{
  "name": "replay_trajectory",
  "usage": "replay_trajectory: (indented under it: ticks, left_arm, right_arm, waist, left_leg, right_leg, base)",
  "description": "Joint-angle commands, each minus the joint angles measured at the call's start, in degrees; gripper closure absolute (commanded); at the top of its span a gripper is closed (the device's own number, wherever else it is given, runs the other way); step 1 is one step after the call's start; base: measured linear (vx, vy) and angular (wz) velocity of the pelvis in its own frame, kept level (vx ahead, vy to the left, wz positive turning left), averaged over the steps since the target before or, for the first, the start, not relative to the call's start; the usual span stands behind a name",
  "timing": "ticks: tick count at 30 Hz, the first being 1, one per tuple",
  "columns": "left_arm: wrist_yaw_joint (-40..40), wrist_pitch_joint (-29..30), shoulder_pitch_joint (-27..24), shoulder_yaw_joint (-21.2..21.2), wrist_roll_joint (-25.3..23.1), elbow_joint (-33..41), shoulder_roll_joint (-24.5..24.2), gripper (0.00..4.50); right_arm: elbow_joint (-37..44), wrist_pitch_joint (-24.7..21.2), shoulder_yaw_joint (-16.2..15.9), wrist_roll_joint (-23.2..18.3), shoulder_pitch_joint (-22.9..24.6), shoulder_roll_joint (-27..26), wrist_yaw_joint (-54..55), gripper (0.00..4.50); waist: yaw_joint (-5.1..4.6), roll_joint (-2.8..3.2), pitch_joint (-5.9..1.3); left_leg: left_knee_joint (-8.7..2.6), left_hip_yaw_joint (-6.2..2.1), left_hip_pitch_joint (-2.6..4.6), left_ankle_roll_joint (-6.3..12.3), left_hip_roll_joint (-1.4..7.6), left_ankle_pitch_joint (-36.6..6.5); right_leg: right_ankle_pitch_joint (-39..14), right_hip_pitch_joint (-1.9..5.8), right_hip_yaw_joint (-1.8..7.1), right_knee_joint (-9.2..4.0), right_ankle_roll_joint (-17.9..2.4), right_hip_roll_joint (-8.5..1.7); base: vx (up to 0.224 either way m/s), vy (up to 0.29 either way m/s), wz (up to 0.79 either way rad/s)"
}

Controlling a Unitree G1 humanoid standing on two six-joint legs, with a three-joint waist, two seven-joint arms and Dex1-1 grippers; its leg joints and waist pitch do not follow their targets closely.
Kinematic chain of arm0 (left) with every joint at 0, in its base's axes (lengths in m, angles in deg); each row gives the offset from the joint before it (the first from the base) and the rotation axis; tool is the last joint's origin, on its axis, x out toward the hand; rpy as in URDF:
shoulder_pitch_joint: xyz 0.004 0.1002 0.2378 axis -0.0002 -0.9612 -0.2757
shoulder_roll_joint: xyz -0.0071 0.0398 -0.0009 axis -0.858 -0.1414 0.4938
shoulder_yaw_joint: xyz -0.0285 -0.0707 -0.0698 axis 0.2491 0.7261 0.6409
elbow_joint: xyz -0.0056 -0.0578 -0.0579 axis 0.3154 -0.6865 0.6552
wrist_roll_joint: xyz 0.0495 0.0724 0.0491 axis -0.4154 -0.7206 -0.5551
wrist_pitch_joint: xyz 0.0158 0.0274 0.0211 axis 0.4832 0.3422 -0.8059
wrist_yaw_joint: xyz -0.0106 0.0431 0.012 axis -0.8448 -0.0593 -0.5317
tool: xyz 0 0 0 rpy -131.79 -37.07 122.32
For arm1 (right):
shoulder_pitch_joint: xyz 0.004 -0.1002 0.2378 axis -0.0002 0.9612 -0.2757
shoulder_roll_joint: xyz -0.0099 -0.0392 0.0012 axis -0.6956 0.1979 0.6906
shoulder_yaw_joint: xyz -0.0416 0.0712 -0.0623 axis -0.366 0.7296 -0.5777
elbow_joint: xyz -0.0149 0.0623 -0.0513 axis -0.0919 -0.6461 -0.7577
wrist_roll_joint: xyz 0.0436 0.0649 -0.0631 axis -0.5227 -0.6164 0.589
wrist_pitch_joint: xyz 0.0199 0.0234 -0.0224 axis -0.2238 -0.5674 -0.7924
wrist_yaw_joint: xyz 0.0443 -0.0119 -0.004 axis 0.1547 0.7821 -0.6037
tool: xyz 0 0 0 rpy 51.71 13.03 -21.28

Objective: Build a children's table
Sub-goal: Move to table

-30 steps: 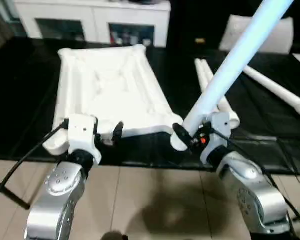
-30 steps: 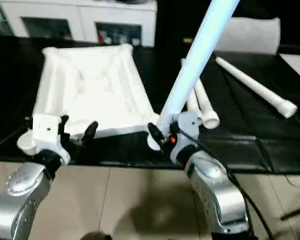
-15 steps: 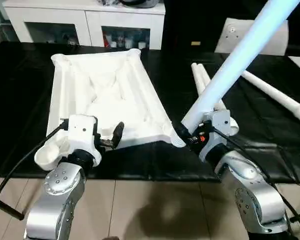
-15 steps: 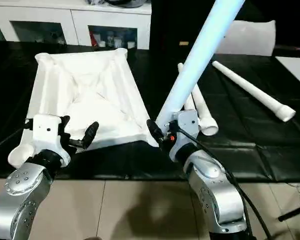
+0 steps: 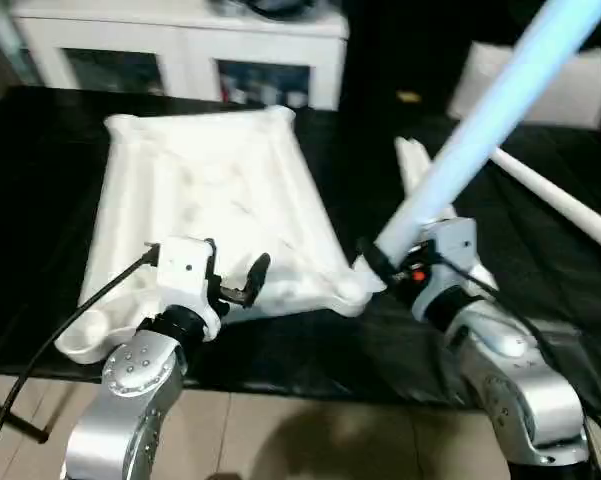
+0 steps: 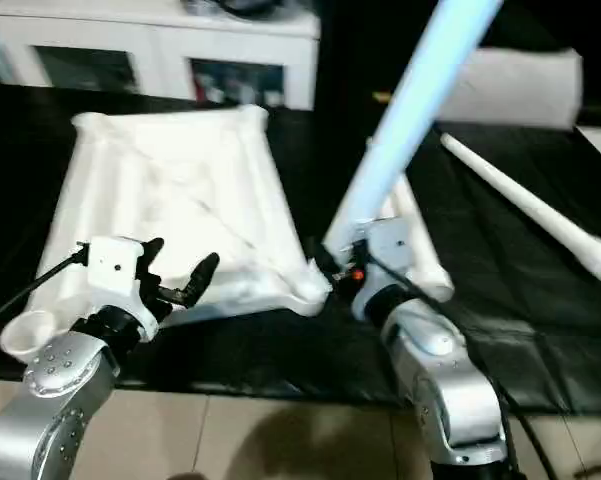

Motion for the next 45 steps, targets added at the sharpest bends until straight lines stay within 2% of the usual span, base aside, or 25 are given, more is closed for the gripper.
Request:
replay_trajectory:
  ticks: [1, 2, 3, 4, 5, 6, 7, 8, 9, 10, 11, 12, 13, 14, 15, 17, 18, 19, 20, 22, 25, 28, 34, 39, 45]
  left_arm:
    - [-0.2, -0.2, 0.1, 0.2, 0.0, 0.4, -0.1, 0.0]
    - [-0.2, -0.2, 0.1, 0.2, -0.1, 0.4, -0.1, 0.0]
    - [-0.2, -0.3, 0.0, 0.2, -0.1, 0.4, -0.1, 0.0]
    - [-0.3, -0.3, 0.0, 0.2, -0.1, 0.4, -0.2, 0.0]
    - [-0.3, -0.3, -0.1, 0.2, -0.1, 0.4, -0.2, 0.0]
    - [-0.3, -0.3, -0.1, 0.2, -0.2, 0.5, -0.2, 0.0]
    - [-0.4, -0.3, -0.1, 0.2, -0.2, 0.5, -0.3, 0.0]
    - [-0.4, -0.1, 0.1, 0.2, -0.2, 0.4, -0.4, 0.0]
    - [-0.5, -0.1, 0.2, 0.2, -0.2, 0.4, -0.5, 0.0]
    - [-0.9, -0.5, 0.3, 0.0, -0.2, 0.3, -0.9, 0.0]
    - [-1.5, 0.0, 0.3, 0.0, 0.2, 0.4, -1.2, 0.0]
    - [-2.2, 0.7, 0.4, -0.2, 0.5, 0.3, -1.7, 0.0]
    - [-2.6, 1.0, 0.5, -0.3, 0.7, 0.3, -2.0, 0.0]
    - [-2.6, 1.0, 0.5, -0.3, 0.7, 0.3, -2.0, 0.0]
    - [-3.9, 1.5, 1.0, -0.6, 1.2, 0.1, -2.7, 0.0]
    - [-5.8, 2.4, 1.8, -1.4, 1.7, -0.4, -3.7, 0.0]
    - [-7.1, 2.9, 2.4, -2.1, 1.9, -0.8, -4.4, 0.0]
    - [-9.3, 3.7, 3.5, -3.2, 2.7, -1.8, -5.2, 0.0]
    - [-9.7, 3.9, 3.7, -3.3, 2.9, -1.9, -5.4, 0.0]
    - [-12.3, 4.4, 4.9, -4.7, 3.3, -3.0, -6.9, 0.0]
    - [-18.0, 6.4, 7.3, -7.6, 3.9, -5.1, -10.2, 0.0]
    - [-24.1, 8.6, 9.7, -10.1, 4.9, -6.7, -13.5, 0.0]
    - [-28.7, 7.9, 12.1, -12.3, 4.8, -9.6, -15.5, 0.0]
    - [-34.2, 6.6, 17.1, -15.6, 3.0, -16.3, -18.5, 0.46]
    - [-36.6, 6.2, 20.6, -16.7, 1.2, -21.8, -19.5, 0.99]
  right_arm:
    - [0.2, 0.9, -0.6, 0.4, -0.6, 0.0, -0.3, 2.57]
    - [0.2, 0.9, -0.6, 0.4, -0.6, 0.1, -0.3, 2.57]
    - [0.3, 0.9, -0.6, 0.5, -0.6, 0.1, -0.3, 2.57]
    - [0.3, 1.2, -0.7, 0.4, -0.6, 0.0, -0.4, 2.57]
    - [0.3, 1.4, -0.7, 0.4, -0.5, 0.1, -0.5, 2.57]
    - [0.3, 1.6, -0.8, 0.5, -0.5, 0.1, -0.5, 2.57]
    - [0.2, 2.1, -0.8, 0.0, -0.6, 0.0, -1.1, 2.57]
    - [0.1, 2.2, -0.7, -0.5, -0.7, -0.1, -1.4, 2.57]
    - [0.0, 2.3, -0.7, -0.5, -0.7, -0.2, -1.4, 2.57]
    - [-0.4, 2.8, -0.6, 0.0, -0.9, -0.5, -0.8, 2.57]
    - [-0.8, 3.1, -0.4, 0.2, -1.1, -0.8, -0.4, 2.57]
    - [-1.2, 3.4, -0.1, 0.1, -1.2, -1.1, -0.3, 2.57]
    - [-1.3, 3.7, 0.0, 0.0, -1.3, -1.2, -0.2, 2.57]
    - [-1.3, 3.7, 0.0, 0.0, -1.3, -1.2, -0.2, 2.57]
    - [-1.5, 4.1, 0.2, -0.1, -1.3, -1.2, 0.0, 2.57]
    - [-1.8, 5.0, 0.9, -0.5, -1.2, -2.1, 0.9, 2.57]
    - [-2.0, 5.5, 1.2, -0.5, -1.3, -2.4, 1.1, 2.57]
    - [-2.3, 5.6, 1.8, -1.0, -1.6, -2.8, 1.0, 2.57]
    - [-2.5, 5.7, 1.9, -1.1, -1.7, -2.9, 1.0, 2.57]
    - [-3.2, 6.2, 2.4, -1.0, -2.2, -3.2, 1.3, 2.57]
    - [-3.9, 2.4, 3.2, -2.3, -2.9, -2.1, 0.5, 2.57]
    - [-4.1, 0.9, 4.0, -3.0, -3.6, -1.3, 0.5, 2.57]
    - [-4.5, 1.6, 2.7, -1.7, -3.9, 0.6, -1.5, 2.57]
    - [-4.5, 2.7, -0.4, 0.2, -2.7, 2.8, -4.3, 2.57]
    - [-4.3, 2.1, 0.3, -1.5, -2.0, 2.2, -4.9, 2.57]
  waist:
    - [-3.7, 1.16, -3.87]
    - [-3.27, 1.53, -3.99]
    - [-3.06, 0.82, -3.12]
    - [-2.78, 0.1, -2.69]
    - [-2.91, -0.8, -2.56]
    - [-2.45, -3.58, -1.87]
    - [0.45, -4.56, -1.41]
    - [0.65, -4.59, -1.21]
    - [1.53, -4.37, -1.62]
    - [1.28, -3.33, -0.78]
    - [1.35, -2.66, -1.04]
    - [0.99, -1.0, -0.99]
    - [0.03, 0.17, -1.74]
    - [-0.18, 0.03, -2.08]
    - [-0.27, 0.49, -2.92]
    - [0.07, 0.25, -3.32]
    - [-0.05, 0.01, -2.92]
    - [-0.1, -0.06, -2.33]
    - [-0.14, -0.16, -2.07]
    - [-0.43, -0.29, -1.42]
    - [-0.29, -0.46, -1.0]
    - [0.13, -0.53, -1.24]
    - [0.1, -0.35, -1.45]
    - [0.1, -0.41, -1.54]
    - [0.13, -0.37, -1.49]
  left_leg:
    - [-6.32, -8.74, 11.2, 25.15, 9.53, 16.3]
    - [-5.55, -9.59, 11.33, 28.21, 9.97, 20.0]
    - [-5.68, -6.96, 8.76, 28.29, 9.39, 21.3]
    - [-6.77, -4.17, 6.93, 26.98, 7.97, 19.1]
    - [-6.9, -2.7, 6.0, 25.44, 6.56, 15.5]
    - [-5.43, 0.98, 2.9, 18.47, 0.82, 2.3]
    - [1.27, 2.49, 0.35, 10.86, -3.52, -6.3]
    - [2.78, 0.73, -0.93, 7.98, -2.21, -3.7]
    - [3.26, -0.14, -2.37, 3.66, -2.03, 1.1]
    - [1.67, -0.89, -3.0, 2.0, -0.75, 4.4]
    - [-0.25, -0.83, -3.05, 1.37, -0.13, 7.5]
    - [-5.06, -0.28, -1.2, 0.6, 1.51, 11.3]
    - [-5.68, -1.25, -1.11, 0.11, 3.04, 10.9]
    - [-5.22, -1.46, 0.18, -0.07, 3.63, 12.0]
    - [-4.64, -1.87, 0.49, -0.42, 3.54, 18.6]
    - [-3.75, -1.55, 0.18, -1.7, 2.65, 27.6]
    - [-4.07, -1.11, -0.25, -2.82, 2.24, 24.2]
    - [-4.95, -0.89, -0.78, -3.89, 2.19, 15.4]
    - [-5.39, -0.79, -0.85, -4.4, 2.3, 10.5]
    - [-6.79, -0.83, -0.7, -4.88, 2.88, -3.5]
    - [-7.29, -0.14, 0.06, -3.36, 2.56, -9.3]
    - [-7.5, 0.49, 0.43, -2.34, 2.67, -8.1]
    - [-7.41, 1.13, -0.32, -1.76, 2.99, -3.8]
    - [-7.38, 1.19, -0.28, -1.28, 2.88, -2.6]
    - [-7.54, 1.17, -0.2, -1.63, 3.24, -3.4]
  right_leg:
    - [-2.8, -9.14, 0.28, 5.97, -2.0, -1.83]
    - [-5.3, -10.62, 0.7, 7.6, -0.4, -2.21]
    - [-1.1, -11.94, 1.68, 8.85, 2.0, -2.95]
    - [3.9, -12.49, 2.11, 8.63, 2.8, -3.02]
    - [7.4, -11.87, 2.98, 6.59, 1.3, -3.33]
    - [9.7, -7.62, 5.95, -0.74, -1.0, -4.65]
    - [-22.3, -3.14, 12.28, -6.92, 0.7, -9.93]
    - [-30.7, -1.53, 12.6, -7.48, -1.8, -12.45]
    - [-31.1, -0.67, 11.98, -6.54, -4.5, -11.21]
    - [-23.8, -1.22, 10.82, -6.12, -8.6, -11.09]
    - [-18.1, -1.42, 9.38, -5.54, -10.6, -9.94]
    - [-7.5, -3.88, 5.6, -4.24, -11.2, -6.34]
    - [2.7, -4.41, 4.74, -1.33, -9.7, -4.02]
    - [8.5, -5.51, 4.91, -0.76, -9.7, -4.16]
    - [19.7, -5.28, 4.94, 0.21, -11.0, -4.58]
    - [29.0, -5.28, 4.92, 0.79, -11.4, -4.43]
    - [27.3, -5.2, 5.0, 0.22, -11.4, -4.63]
    - [21.9, -4.69, 5.23, -0.4, -11.7, -5.2]
    - [18.6, -4.5, 5.44, -0.76, -11.8, -5.57]
    - [6.4, -4.39, 5.78, -1.68, -11.9, -6.23]
    - [-5.7, -5.1, 6.54, -3.14, -10.2, -6.36]
    - [-8.1, -5.69, 6.74, -3.54, -9.5, -6.34]
    - [-3.1, -5.52, 6.3, -3.06, -10.8, -6.03]
    - [-0.5, -5.53, 6.2, -2.83, -11.1, -5.89]
    - [-1.3, -5.56, 6.22, -2.82, -12.3, -6.28]
  base:
    - [0.158, -0.043, 0.04]
    - [0.158, -0.043, 0.04]
    - [0.075, -0.011, 0.0]
    - [0.0, 0.0, 0.0]
    - [0.0, 0.0, 0.0]
    - [0.003, -0.089, 0.05]
    - [0.019, -0.092, -0.07]
    - [0.019, -0.092, -0.07]
    - [0.056, -0.066, -0.12]
    - [0.051, -0.027, -0.03]
    - [0.051, -0.027, -0.03]
    - [0.063, 0.028, -0.1]
    - [0.076, 0.051, 0.01]
    - [0.076, 0.051, 0.01]
    - [0.071, 0.056, 0.08]
    - [0.035, 0.06, 0.01]
    - [0.0, 0.0, 0.0]
    - [0.0, 0.0, 0.0]
    - [0.0, 0.0, 0.0]
    - [-0.069, -0.004, -0.04]
    - [-0.047, -0.011, -0.02]
    - [0.0, 0.0, 0.0]
    - [0.0, 0.0, 0.0]
    - [0.0, 0.0, 0.0]
    - [0.0, 0.0, 0.0]
